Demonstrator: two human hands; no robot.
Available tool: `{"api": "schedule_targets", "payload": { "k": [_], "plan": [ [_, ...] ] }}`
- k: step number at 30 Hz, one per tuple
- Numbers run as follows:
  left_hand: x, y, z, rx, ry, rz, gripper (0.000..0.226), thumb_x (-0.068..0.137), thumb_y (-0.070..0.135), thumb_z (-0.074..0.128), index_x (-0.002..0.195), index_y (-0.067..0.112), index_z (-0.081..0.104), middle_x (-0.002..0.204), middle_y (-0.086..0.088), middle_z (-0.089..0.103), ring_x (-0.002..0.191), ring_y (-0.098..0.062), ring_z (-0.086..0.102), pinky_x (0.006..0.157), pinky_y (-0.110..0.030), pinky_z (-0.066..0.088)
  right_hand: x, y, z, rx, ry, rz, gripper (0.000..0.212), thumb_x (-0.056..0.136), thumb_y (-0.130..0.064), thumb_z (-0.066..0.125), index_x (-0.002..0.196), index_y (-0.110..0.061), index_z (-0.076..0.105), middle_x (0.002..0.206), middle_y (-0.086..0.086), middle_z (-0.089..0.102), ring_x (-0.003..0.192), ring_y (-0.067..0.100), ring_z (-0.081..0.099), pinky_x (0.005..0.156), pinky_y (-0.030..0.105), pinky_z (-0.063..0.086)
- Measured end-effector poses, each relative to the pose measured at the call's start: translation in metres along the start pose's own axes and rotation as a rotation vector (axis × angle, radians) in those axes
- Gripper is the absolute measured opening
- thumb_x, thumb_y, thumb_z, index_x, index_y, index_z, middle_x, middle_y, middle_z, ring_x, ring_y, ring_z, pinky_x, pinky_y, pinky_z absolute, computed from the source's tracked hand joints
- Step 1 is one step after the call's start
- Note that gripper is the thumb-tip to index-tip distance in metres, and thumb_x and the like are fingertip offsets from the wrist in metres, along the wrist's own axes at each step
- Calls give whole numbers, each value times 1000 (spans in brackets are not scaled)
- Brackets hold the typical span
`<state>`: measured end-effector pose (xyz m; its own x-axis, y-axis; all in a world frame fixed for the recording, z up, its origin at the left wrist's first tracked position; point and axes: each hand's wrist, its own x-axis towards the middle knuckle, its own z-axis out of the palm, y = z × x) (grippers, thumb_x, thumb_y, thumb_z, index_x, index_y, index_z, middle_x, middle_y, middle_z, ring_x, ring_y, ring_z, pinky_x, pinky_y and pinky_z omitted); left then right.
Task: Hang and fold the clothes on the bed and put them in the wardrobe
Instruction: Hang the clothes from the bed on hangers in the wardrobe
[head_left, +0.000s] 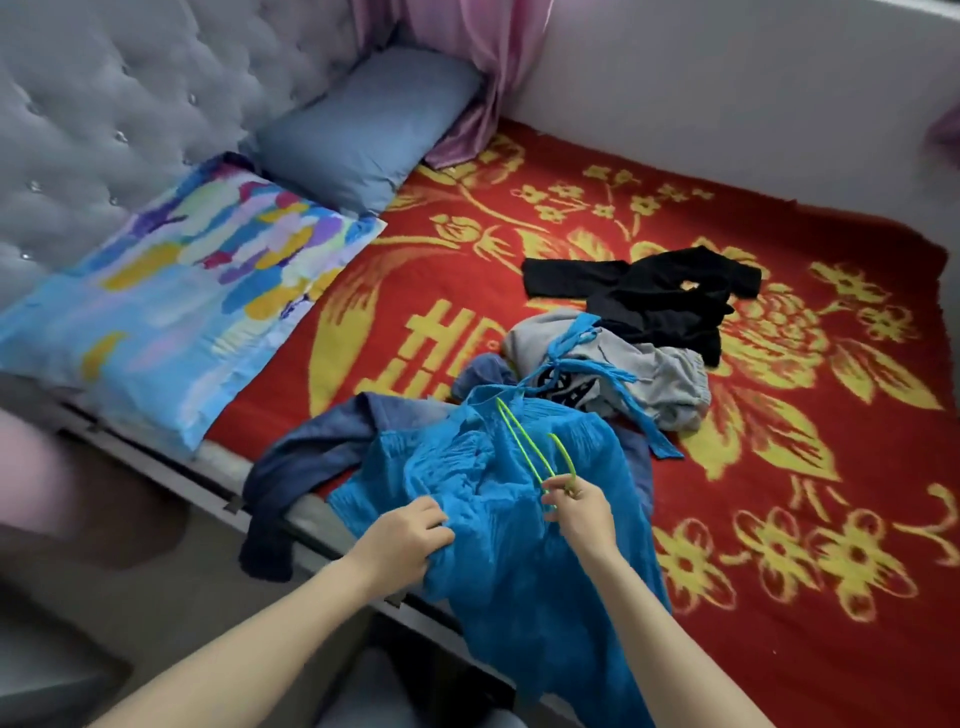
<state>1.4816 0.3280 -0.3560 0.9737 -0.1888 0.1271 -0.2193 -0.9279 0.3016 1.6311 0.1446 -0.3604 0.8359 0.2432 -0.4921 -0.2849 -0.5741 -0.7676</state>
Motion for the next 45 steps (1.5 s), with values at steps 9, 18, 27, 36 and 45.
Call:
{"api": "schedule_targets", "payload": {
  "k": [9, 18, 27, 36, 45],
  "plan": [
    [35, -31, -17, -159, 161, 332, 13, 69, -9, 61, 71, 3, 65, 81, -11, 66, 79, -26, 63, 74, -29, 51, 27, -43, 76, 152, -156, 252, 49, 81, -27, 72, 67, -20, 26, 51, -6, 26, 44, 12, 29, 42, 24, 28],
    [21, -75, -8, -357, 193, 183, 70, 56, -3, 58, 124, 11, 53, 128, -21, 54, 113, -30, 51, 93, -37, 46, 49, -68, 65, 290, 57, 190, 45, 77, 19, 53, 67, -18, 29, 62, 6, 38, 59, 17, 38, 54, 31, 32],
    [91, -143, 20, -810, -71, -952, 51, 96, 33, 47, 142, 12, 36, 145, -9, 35, 135, -25, 28, 109, -33, 24, 28, -96, -13, 469, 110, 90, 43, 77, 20, 44, 62, -17, 28, 61, 4, 35, 55, 19, 38, 44, 20, 32],
    [165, -122, 4, -1392, -357, -990, 44, 86, 54, 55, 108, 17, 53, 115, 4, 51, 107, -16, 46, 89, -37, 33, -6, -110, -70, 548, 82, -27, 43, 74, 23, 37, 63, -17, 29, 57, 1, 40, 51, 14, 43, 43, 19, 35],
    [204, -107, -48, -1504, -132, -944, 12, 86, 7, 61, 75, 12, 64, 68, -1, 67, 70, -16, 60, 67, -27, 40, -5, -105, -118, 652, 96, -108, 39, 75, 19, 41, 61, -17, 33, 57, 2, 47, 52, 15, 50, 44, 25, 42]
  ]
}}
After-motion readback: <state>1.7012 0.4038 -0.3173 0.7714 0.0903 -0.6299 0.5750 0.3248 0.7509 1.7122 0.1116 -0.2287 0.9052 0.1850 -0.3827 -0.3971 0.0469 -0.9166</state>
